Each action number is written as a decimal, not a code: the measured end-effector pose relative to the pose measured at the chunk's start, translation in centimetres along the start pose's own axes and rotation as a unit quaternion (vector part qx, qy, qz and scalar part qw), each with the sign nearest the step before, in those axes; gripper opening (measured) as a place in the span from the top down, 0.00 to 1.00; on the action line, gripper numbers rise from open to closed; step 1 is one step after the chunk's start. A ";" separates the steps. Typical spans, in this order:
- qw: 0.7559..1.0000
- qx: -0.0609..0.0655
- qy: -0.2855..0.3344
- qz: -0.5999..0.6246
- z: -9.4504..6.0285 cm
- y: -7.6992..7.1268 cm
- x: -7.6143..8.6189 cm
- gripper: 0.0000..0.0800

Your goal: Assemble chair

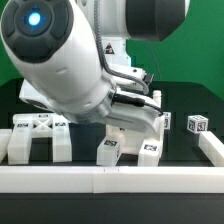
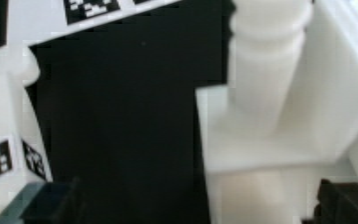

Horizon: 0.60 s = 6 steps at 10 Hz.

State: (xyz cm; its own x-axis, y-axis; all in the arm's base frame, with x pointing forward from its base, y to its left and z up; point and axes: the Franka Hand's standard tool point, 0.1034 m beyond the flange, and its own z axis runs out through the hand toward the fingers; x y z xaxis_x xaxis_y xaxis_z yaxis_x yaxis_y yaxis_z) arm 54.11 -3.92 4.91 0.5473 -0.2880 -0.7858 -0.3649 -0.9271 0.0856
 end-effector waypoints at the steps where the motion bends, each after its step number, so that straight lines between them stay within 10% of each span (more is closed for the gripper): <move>1: 1.000 0.001 0.000 0.001 0.0 0.1 0.0 0.19; 6: 0.980 0.018 0.198 -0.019 -2.8 -1.4 1.2 0.19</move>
Offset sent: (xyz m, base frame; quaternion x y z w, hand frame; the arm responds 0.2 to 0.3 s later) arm 0.0000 0.0000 0.0000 0.0000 0.1938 0.0000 0.9810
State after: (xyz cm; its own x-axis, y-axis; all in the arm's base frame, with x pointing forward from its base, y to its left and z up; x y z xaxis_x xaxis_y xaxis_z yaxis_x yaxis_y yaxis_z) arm 57.41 -3.64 5.54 0.8077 -0.3302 -0.4884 -0.3611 -0.9319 0.0327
